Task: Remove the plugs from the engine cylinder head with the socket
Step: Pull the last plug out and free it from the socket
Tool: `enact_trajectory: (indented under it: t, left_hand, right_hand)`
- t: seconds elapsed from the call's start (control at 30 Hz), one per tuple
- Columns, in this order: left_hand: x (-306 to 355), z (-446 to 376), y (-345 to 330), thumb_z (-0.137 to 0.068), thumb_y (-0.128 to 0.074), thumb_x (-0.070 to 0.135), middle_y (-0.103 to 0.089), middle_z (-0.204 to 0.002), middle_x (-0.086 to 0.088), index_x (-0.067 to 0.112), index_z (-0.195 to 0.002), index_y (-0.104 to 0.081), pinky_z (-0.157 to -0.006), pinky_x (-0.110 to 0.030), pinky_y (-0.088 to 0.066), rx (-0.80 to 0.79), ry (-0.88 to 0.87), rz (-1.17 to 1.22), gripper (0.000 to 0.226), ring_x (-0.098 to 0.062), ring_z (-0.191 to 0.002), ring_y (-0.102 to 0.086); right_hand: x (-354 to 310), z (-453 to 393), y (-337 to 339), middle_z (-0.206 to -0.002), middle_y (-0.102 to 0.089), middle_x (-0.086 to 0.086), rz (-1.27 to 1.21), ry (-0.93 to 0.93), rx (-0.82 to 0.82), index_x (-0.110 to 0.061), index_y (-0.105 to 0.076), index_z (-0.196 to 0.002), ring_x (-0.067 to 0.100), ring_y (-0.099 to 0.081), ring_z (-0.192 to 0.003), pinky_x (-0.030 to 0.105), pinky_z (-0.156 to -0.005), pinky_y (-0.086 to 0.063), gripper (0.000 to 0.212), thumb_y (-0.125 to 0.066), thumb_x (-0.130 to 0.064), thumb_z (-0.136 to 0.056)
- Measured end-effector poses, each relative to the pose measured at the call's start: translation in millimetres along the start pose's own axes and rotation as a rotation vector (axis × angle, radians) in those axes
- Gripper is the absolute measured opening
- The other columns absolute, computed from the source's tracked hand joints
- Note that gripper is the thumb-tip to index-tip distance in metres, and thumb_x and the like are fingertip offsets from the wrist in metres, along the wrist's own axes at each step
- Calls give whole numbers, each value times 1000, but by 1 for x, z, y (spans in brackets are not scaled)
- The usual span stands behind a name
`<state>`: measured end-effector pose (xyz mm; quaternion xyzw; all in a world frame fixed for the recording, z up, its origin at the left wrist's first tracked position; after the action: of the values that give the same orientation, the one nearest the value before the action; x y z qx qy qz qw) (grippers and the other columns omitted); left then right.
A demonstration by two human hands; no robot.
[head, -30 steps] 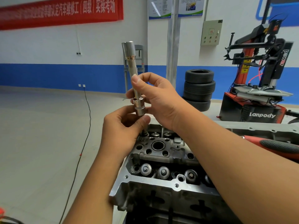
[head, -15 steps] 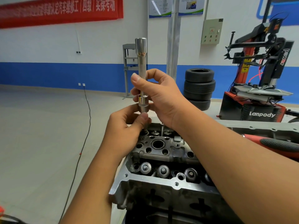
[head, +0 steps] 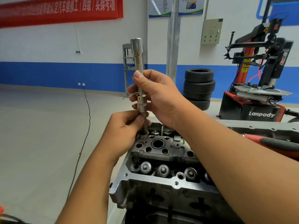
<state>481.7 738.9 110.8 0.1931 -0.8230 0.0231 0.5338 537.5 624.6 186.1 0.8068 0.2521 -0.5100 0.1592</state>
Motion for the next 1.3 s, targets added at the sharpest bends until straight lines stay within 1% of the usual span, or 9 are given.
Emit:
enact_trajectory:
  t: [0.1,0.27,0.4,0.53,0.73,0.9,1.07,1.17,1.3]
  left_hand:
    - [0,-1,4,-100,-69,13,-80,-85,9,24,-87,-79,-67,-5,-48,46,-36,-52,20,-1,-83,-72]
    - [-2,-1,7,-89,-82,23,-79,-85,11,33,-86,-78,-82,-39,-54,135,-55,-65,12,-14,-83,-69]
    - [-3,-1,4,-106,-59,19,-81,-96,7,30,-96,-80,-86,-24,-49,-31,-22,0,26,-6,-97,-73]
    - [-2,0,2,-106,-58,11,-80,-88,6,23,-99,-76,-70,-4,-48,-7,-60,-34,23,-1,-88,-73]
    - [-5,-1,3,-91,-80,22,-80,-84,7,27,-93,-78,-81,-32,-58,119,-65,-55,5,-13,-84,-76]
    - [-4,0,0,-107,-57,16,-81,-89,3,23,-101,-77,-70,-6,-50,-14,-43,26,23,-6,-89,-76]
    - [-3,-1,2,-96,-74,16,-79,-80,5,24,-86,-77,-72,-20,-56,119,-86,-62,13,-8,-76,-75]
    - [-3,0,5,-83,-87,21,-78,-75,4,25,-82,-77,-73,-35,-60,189,-73,-49,11,-15,-71,-76]
    - [-3,0,5,-87,-82,21,-80,-82,5,28,-90,-80,-70,-18,-57,132,-78,-4,7,-9,-78,-76]
  right_hand:
    - [0,0,-3,-88,-74,8,-20,-14,-24,-12,-68,-107,21,-67,-74,45,-76,-58,23,-56,-32,-107]
    - [-1,2,-3,-82,-73,9,21,30,-3,-14,-63,-102,26,-69,-71,40,-64,-59,18,-70,-30,-99]
    - [-1,1,-2,-82,-72,11,38,45,19,-10,-60,-97,25,-69,-71,43,-70,-61,17,-66,-26,-102]
    - [-3,1,-5,-84,-72,11,17,24,-9,-7,-64,-102,23,-68,-71,46,-78,-60,22,-57,-28,-107]
    - [-3,2,-1,-79,-69,10,2,27,24,-14,-61,-96,24,-66,-69,48,-74,-60,19,-69,-30,-100]
    - [-3,2,-1,-82,-73,8,53,31,34,-15,-62,-96,23,-65,-73,35,-59,-56,22,-63,-35,-103]
    - [-4,2,-5,-81,-71,11,18,-2,-7,-13,-70,-105,26,-66,-71,47,-76,-59,34,-50,-40,-109]
    - [-4,1,-6,-76,-68,10,22,-20,13,-12,-66,-99,27,-65,-67,46,-72,-59,36,-54,-46,-106]
    - [-4,2,-5,-72,-66,10,42,39,37,-14,-55,-90,24,-62,-63,40,-62,-58,28,-68,-37,-99]
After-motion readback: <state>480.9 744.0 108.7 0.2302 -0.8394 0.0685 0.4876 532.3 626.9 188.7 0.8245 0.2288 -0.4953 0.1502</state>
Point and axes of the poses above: each hand's wrist, its own z-axis away from the middle knuckle, its own y-axis out of the back of the hand, x = y × z, the point moved 3 cm from there along -z, towards the middle knuckle
